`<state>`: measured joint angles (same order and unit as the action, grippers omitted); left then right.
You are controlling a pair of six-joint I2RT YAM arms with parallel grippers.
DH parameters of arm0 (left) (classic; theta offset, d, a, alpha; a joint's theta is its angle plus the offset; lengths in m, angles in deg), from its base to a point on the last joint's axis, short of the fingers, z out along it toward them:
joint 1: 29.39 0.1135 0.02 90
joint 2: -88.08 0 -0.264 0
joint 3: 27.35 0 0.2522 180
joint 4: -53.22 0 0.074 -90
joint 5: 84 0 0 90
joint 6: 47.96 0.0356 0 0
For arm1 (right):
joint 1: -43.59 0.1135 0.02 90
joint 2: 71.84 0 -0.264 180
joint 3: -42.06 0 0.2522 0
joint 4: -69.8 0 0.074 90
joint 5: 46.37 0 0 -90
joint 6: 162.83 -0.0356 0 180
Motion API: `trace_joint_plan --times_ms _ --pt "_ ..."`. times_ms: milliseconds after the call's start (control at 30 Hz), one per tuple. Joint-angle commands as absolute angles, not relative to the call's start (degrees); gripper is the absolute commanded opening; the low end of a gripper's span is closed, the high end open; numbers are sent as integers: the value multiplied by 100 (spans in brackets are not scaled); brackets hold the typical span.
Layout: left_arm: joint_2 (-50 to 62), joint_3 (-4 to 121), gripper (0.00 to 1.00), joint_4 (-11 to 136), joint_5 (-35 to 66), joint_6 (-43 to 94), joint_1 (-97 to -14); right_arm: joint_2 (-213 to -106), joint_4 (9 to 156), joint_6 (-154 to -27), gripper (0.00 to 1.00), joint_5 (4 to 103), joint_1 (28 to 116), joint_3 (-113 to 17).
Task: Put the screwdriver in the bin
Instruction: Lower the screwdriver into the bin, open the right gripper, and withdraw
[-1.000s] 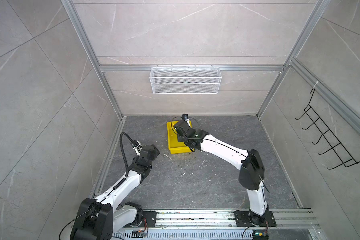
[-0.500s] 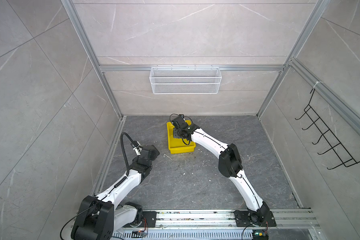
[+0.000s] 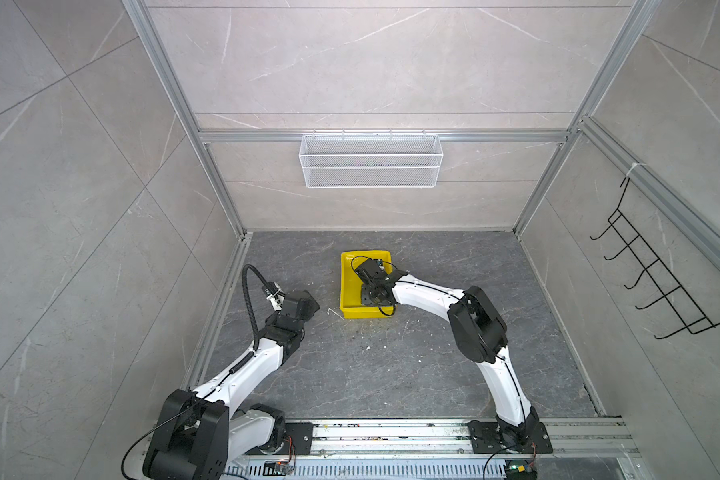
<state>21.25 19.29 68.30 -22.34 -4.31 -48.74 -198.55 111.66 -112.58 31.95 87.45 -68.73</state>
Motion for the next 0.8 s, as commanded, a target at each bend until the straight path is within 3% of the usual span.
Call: trace_joint_plan --times_ms 0,233,400,567,633,700,767 --pt "2106 2170 100 6821 -2309 -510 -4872 -19379 10710 -11366 27 3103 8790 -6537" --pt "2102 2166 100 6811 -2344 -470 -4874 -19516 10917 -11031 32 2966 8774 -6933" --pt "2154 2166 100 6830 -2386 -429 -4872 -19699 11201 -10956 57 2941 8717 -7435" --pt "2181 2157 100 6820 -2450 -386 -4872 -19262 11433 -10892 68 2974 8649 -7508" --pt "2181 2157 100 6822 -2445 -393 -4872 -18803 11614 -10722 76 2722 8625 -7377" --pt "2181 2168 100 6821 -2424 -386 -4872 -18091 11714 -10458 99 2416 8568 -6996" --pt "2192 2161 100 6783 -2397 -341 -4872 -17354 11763 -10242 99 2189 8410 -6521"
